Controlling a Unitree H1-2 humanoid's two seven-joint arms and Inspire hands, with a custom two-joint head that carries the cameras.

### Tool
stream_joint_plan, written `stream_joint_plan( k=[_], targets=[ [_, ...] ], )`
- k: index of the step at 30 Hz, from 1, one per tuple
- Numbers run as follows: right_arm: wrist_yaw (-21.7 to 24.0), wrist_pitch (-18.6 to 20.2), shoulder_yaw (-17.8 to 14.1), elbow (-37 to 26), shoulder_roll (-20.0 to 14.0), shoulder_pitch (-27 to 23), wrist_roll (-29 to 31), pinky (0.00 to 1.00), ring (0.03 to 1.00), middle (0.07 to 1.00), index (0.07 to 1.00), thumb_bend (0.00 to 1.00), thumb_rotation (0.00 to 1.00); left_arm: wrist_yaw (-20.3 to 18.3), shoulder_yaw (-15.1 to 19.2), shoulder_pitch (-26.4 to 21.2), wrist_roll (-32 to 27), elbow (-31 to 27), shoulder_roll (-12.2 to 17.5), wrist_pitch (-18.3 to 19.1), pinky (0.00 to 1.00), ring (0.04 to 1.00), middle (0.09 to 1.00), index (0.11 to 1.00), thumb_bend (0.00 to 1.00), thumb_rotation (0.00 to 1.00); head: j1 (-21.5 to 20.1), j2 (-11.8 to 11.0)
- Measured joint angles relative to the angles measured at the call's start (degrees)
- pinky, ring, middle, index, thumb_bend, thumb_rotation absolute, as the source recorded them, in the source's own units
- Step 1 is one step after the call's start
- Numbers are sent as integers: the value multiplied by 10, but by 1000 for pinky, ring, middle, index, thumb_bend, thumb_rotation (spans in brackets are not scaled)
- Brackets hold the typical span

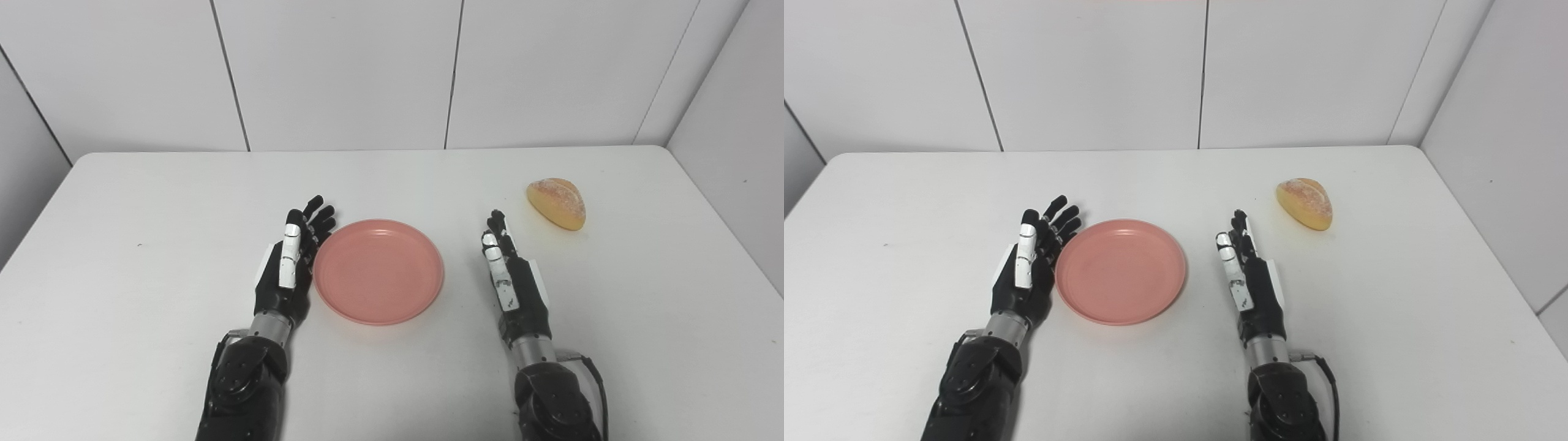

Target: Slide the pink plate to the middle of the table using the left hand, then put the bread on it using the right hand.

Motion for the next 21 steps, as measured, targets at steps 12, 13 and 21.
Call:
stream_joint_plan(
  k=[12, 13, 21],
  targets=[
    [-19, -20, -9, 1, -48, -22, -70, 997, 984, 985, 996, 693, 952, 10, -7, -5, 41, 19, -9, -37, 1000, 1000, 1000, 1000, 635, 1000, 4, -9],
    [-27, -20, -12, 0, -54, -27, -82, 990, 980, 984, 998, 708, 979, 13, -5, -7, 42, 21, -11, -37, 1000, 1000, 1000, 1000, 631, 1000, 4, -10],
    [-37, -8, -28, -40, -105, -70, -147, 923, 951, 953, 971, 633, 818, 22, 3, -16, 45, 34, -16, -43, 1000, 1000, 1000, 1000, 676, 1000, 4, -12]
  ],
)
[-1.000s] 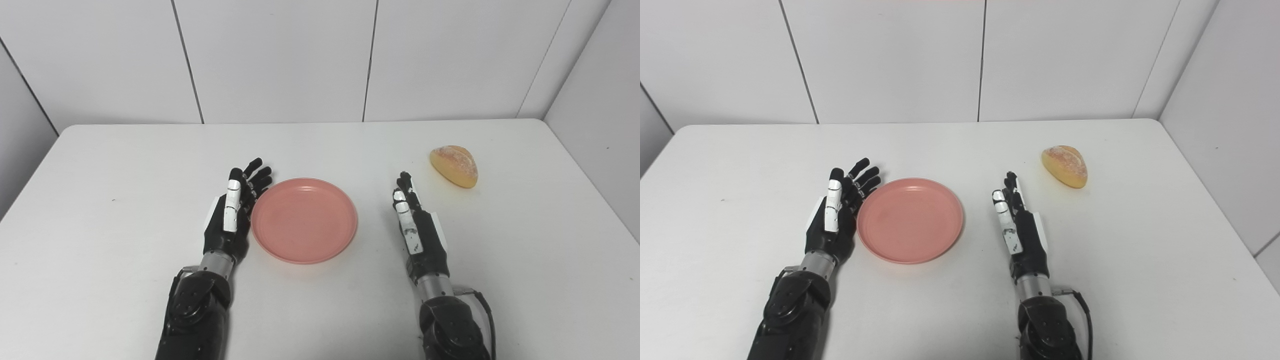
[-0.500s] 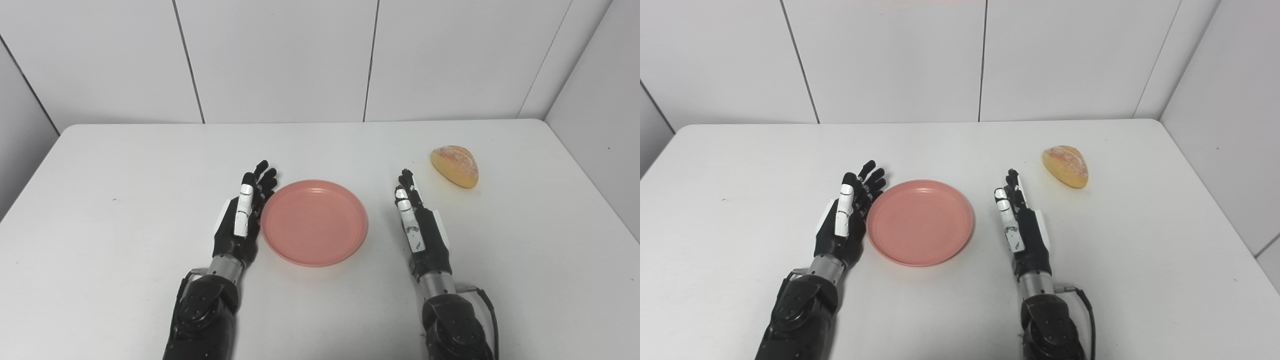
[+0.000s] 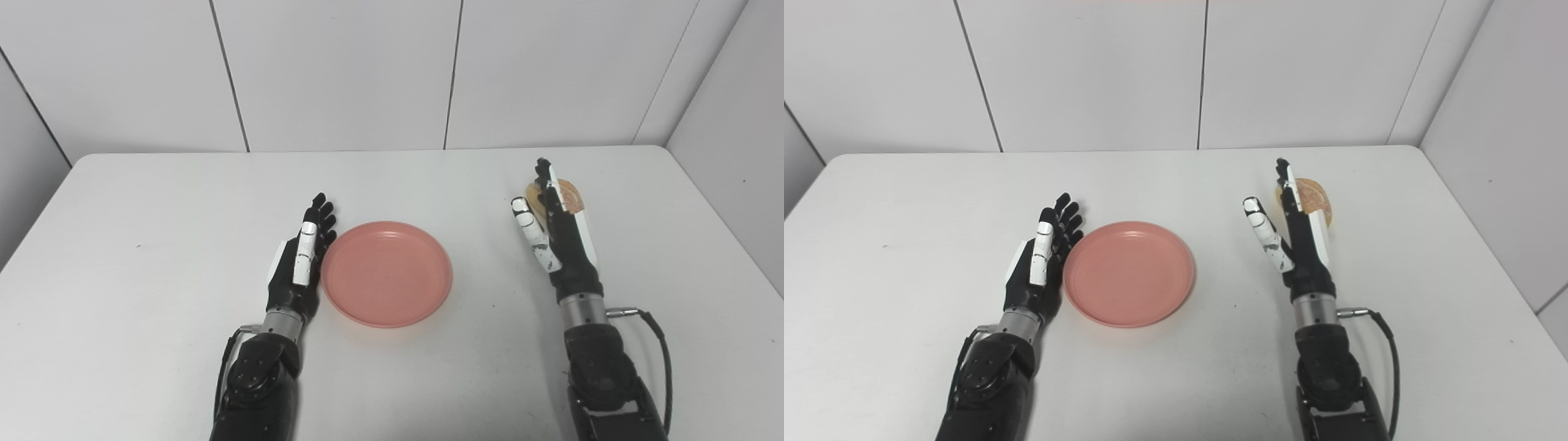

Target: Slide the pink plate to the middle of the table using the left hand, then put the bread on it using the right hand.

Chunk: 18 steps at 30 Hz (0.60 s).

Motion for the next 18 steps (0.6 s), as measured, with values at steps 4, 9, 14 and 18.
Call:
stream_joint_plan(
  k=[4, 9, 14, 18],
  targets=[
    [0, 7, -1, 0, -10, -10, -20, 895, 931, 936, 951, 631, 725, 2, 1, -4, 2, 6, 2, -4, 1000, 1000, 1000, 1000, 689, 1000, -4, -2],
    [-1, 30, -6, 11, -27, -45, -47, 853, 908, 921, 928, 672, 630, 10, 1, -11, 14, 18, 4, -12, 1000, 1000, 1000, 1000, 680, 1000, -6, -4],
    [-11, 35, -6, 70, -62, -82, -81, 771, 873, 903, 903, 709, 574, 25, 2, -14, 29, 21, 4, -19, 1000, 1000, 1000, 1000, 661, 1000, -10, -6],
    [-34, 35, -2, 128, -75, -97, -110, 726, 843, 899, 895, 715, 532, 28, 2, -15, 38, 23, 7, -23, 1000, 1000, 1000, 1000, 658, 1000, -13, -6]
  ],
)
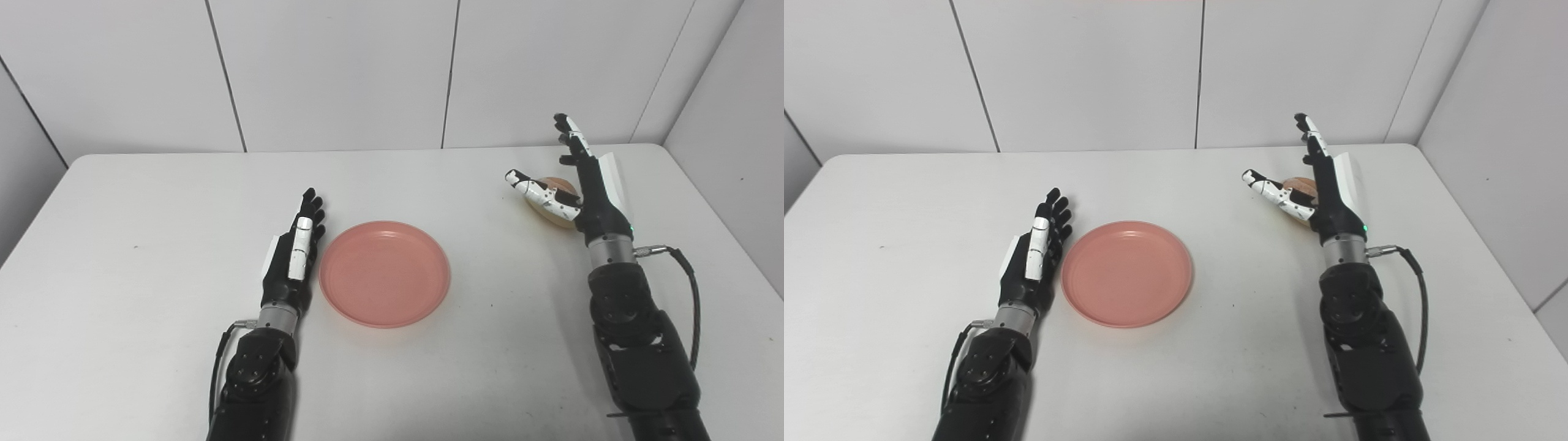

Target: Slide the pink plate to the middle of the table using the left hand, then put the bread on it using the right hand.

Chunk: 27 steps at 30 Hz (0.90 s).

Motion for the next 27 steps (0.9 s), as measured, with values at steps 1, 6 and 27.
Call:
stream_joint_plan(
  k=[1, 6, 27],
  targets=[
    [-3, 0, 1, 9, -4, -1, -5, 718, 837, 901, 896, 711, 514, 0, 0, 0, 0, 0, 0, -1, 1000, 1000, 1000, 1000, 656, 1000, 0, 0],
    [-19, 0, 11, 53, -15, -21, -22, 713, 831, 897, 890, 717, 455, 0, 0, 0, 0, 1, 2, -5, 1000, 1000, 1000, 1000, 643, 1000, -1, 1],
    [-88, -2, 88, 242, -73, -95, -83, 757, 851, 879, 896, 787, 421, 3, -5, 1, 4, -4, 2, -6, 1000, 1000, 1000, 1000, 670, 1000, 3, 4]
  ],
)
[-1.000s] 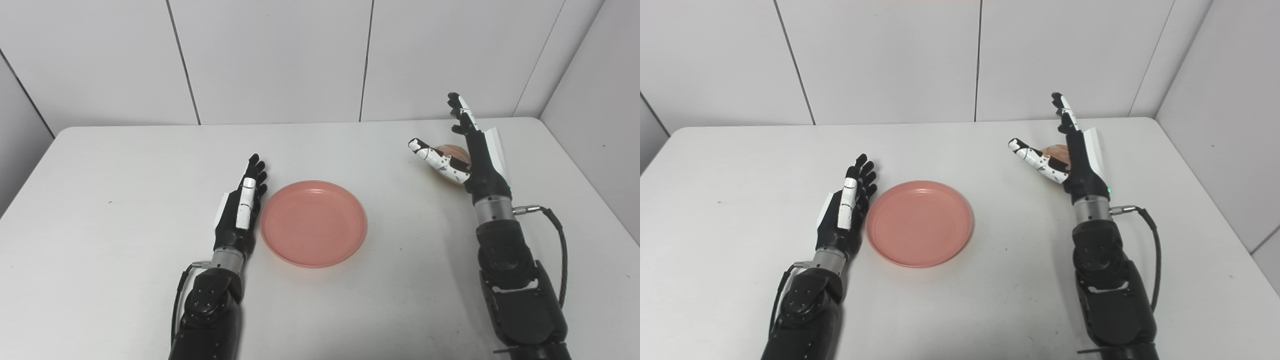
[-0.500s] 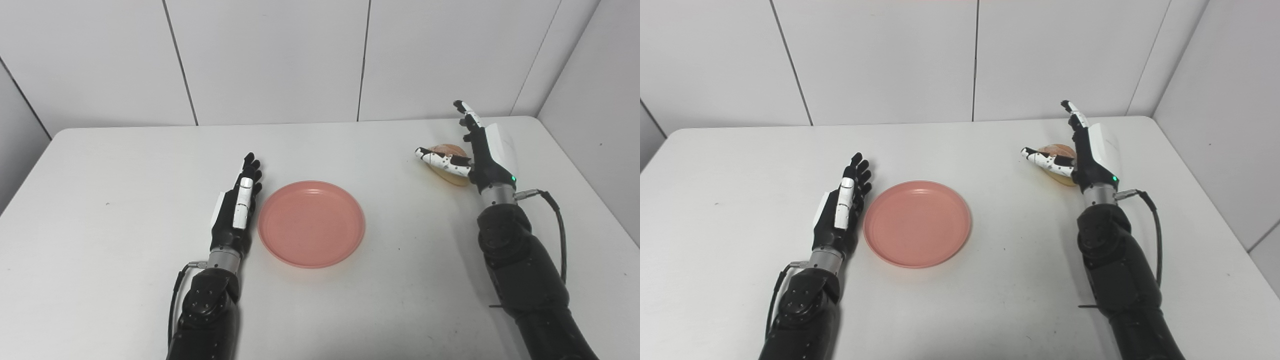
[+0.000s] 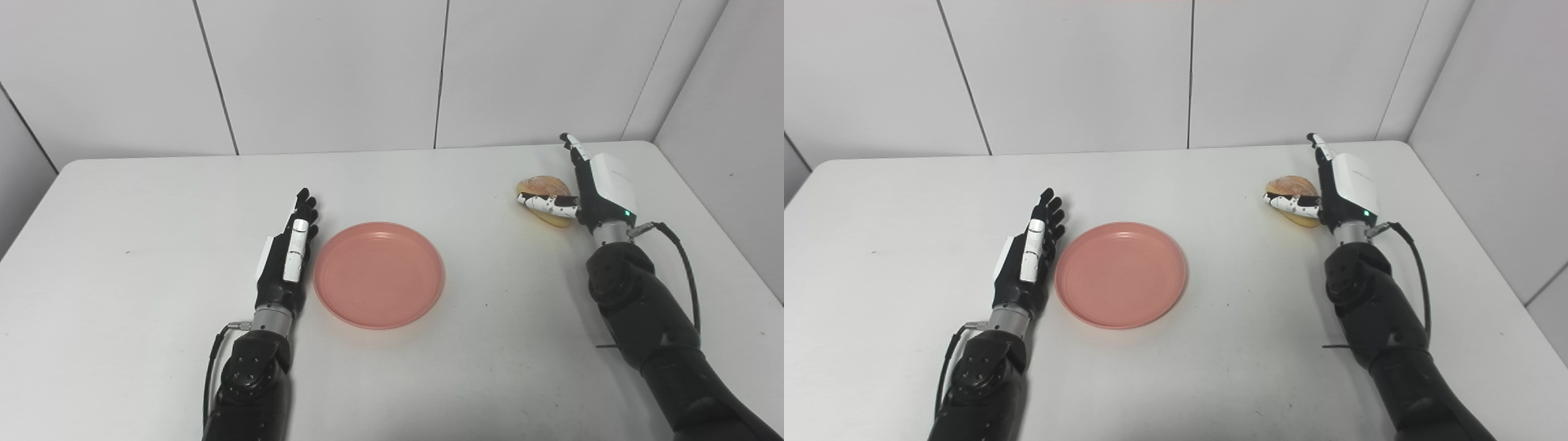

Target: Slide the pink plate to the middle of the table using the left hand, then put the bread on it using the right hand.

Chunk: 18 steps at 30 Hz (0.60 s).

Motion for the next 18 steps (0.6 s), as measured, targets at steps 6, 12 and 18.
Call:
stream_joint_plan(
  k=[6, 12, 18],
  targets=[
    [-3, 0, 21, 19, -7, -7, -10, 773, 844, 868, 870, 770, 351, 0, -1, 3, 0, -4, 0, 0, 1000, 1000, 1000, 1000, 673, 1000, 1, 2],
    [-6, -1, 27, 27, -7, -7, -4, 539, 632, 711, 754, 702, 86, 0, -3, 5, 0, -7, 0, 0, 1000, 1000, 1000, 1000, 679, 1000, 4, 3],
    [-26, -26, 9, 33, 1, -6, 36, 298, 389, 436, 542, 520, 0, 0, -2, 6, 0, -8, 0, 0, 1000, 1000, 1000, 1000, 674, 1000, 4, 4]
  ],
)
